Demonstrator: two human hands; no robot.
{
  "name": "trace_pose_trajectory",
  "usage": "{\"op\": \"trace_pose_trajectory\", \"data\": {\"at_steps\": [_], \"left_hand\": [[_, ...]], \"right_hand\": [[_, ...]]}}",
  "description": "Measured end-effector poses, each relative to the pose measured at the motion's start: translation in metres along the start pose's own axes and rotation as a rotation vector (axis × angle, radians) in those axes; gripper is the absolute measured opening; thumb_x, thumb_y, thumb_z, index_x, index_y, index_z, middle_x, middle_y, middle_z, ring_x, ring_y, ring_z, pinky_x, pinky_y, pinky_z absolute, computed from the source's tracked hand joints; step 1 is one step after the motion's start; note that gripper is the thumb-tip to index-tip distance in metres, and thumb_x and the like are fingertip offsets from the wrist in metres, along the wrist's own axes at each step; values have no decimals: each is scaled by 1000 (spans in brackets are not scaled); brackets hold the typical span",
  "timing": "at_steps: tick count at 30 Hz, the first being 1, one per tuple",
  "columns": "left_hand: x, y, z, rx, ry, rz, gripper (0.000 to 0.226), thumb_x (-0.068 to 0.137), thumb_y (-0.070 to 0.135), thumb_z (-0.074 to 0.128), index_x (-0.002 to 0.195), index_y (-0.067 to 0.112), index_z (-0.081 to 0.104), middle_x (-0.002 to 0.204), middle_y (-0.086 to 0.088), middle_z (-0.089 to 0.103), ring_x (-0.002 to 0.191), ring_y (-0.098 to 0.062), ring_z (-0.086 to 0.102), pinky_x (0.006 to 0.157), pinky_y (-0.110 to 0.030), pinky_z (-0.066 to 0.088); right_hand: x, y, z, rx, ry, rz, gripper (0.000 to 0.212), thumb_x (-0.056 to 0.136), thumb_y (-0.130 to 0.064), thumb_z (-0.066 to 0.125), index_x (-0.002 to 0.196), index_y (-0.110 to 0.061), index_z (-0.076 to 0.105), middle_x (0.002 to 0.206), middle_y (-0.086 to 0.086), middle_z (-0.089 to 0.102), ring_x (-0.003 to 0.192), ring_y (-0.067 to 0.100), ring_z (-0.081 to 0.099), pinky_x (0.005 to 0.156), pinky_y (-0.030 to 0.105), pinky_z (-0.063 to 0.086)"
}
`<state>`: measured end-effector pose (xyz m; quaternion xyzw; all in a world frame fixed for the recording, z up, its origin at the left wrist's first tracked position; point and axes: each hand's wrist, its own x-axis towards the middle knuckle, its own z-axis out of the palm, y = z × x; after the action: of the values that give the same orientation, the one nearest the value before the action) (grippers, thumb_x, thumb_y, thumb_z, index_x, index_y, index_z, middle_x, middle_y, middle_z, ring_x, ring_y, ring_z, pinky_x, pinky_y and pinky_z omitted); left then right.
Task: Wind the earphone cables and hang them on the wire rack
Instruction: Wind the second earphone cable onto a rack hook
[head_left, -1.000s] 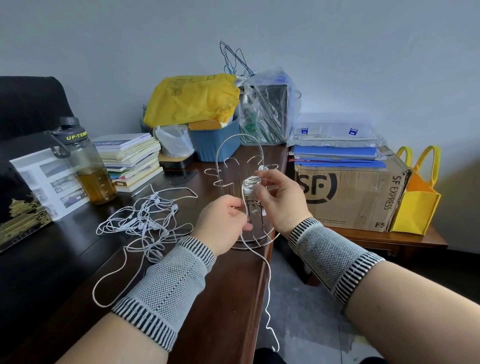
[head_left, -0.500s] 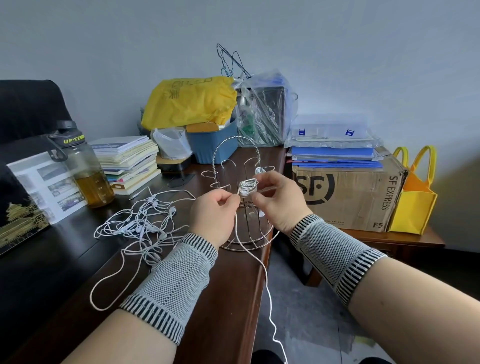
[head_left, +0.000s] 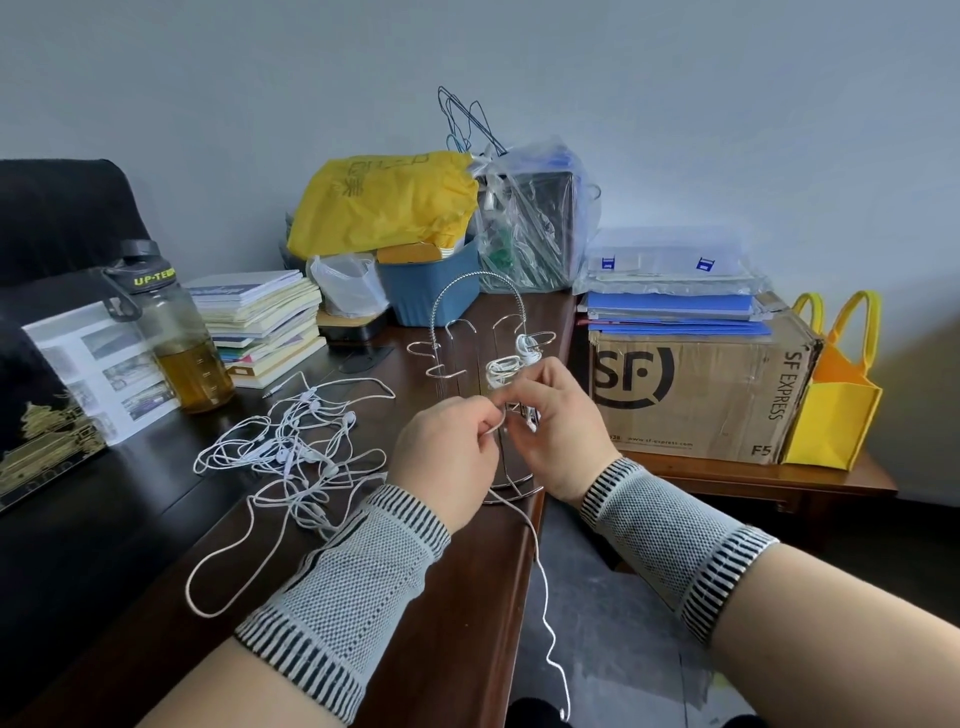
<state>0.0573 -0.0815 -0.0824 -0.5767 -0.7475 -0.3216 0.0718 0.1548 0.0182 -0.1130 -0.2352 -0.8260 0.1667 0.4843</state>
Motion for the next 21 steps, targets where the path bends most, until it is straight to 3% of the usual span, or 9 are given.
{"op": "trace_pose_trajectory", "data": {"at_steps": [3,6,8,12,16,21], "left_hand": [[-3,-4,-4,-4,-25,-48,18,90,16,60,99,26,73,86,8,69,78,-11,61,75,-22,47],[-5,-11,-10,-155,-108,-141,13,90,20,61,86,25,73,65,12,65,59,-7,61,63,-22,47],[-4,-12,-14,-448,-146,-204,14,90,21,65,78,22,73,62,7,66,50,-7,55,58,-23,46],[10,-3,-19,-1053,-12,-412,14,90,10,65,78,11,70,61,3,53,45,-7,38,52,-23,34],[21,11,-10,-981,130,-450,15,90,16,67,76,16,71,53,10,57,45,-7,41,50,-24,37],[33,23,-3,-691,210,-458,27,93,28,61,69,19,69,56,6,67,39,1,50,51,-20,43]], "right_hand": [[0,0,-1,46,60,-12,17,80,-2,71,91,-14,74,86,-17,45,78,-4,50,75,4,41],[0,-1,-2,94,54,50,10,85,-9,69,92,-16,73,90,-6,57,78,7,60,77,19,51],[0,-5,-4,181,71,133,8,87,-12,67,89,-19,71,91,-3,64,81,11,64,77,25,54],[6,-10,-7,507,108,419,18,87,-14,68,73,-25,66,77,1,71,70,13,65,64,22,55],[13,-7,-5,660,129,578,23,87,-20,67,65,-23,70,73,4,72,77,25,68,85,47,56],[24,-8,-6,706,110,729,35,88,-26,62,54,-18,68,64,1,69,70,21,64,82,49,55]]}}
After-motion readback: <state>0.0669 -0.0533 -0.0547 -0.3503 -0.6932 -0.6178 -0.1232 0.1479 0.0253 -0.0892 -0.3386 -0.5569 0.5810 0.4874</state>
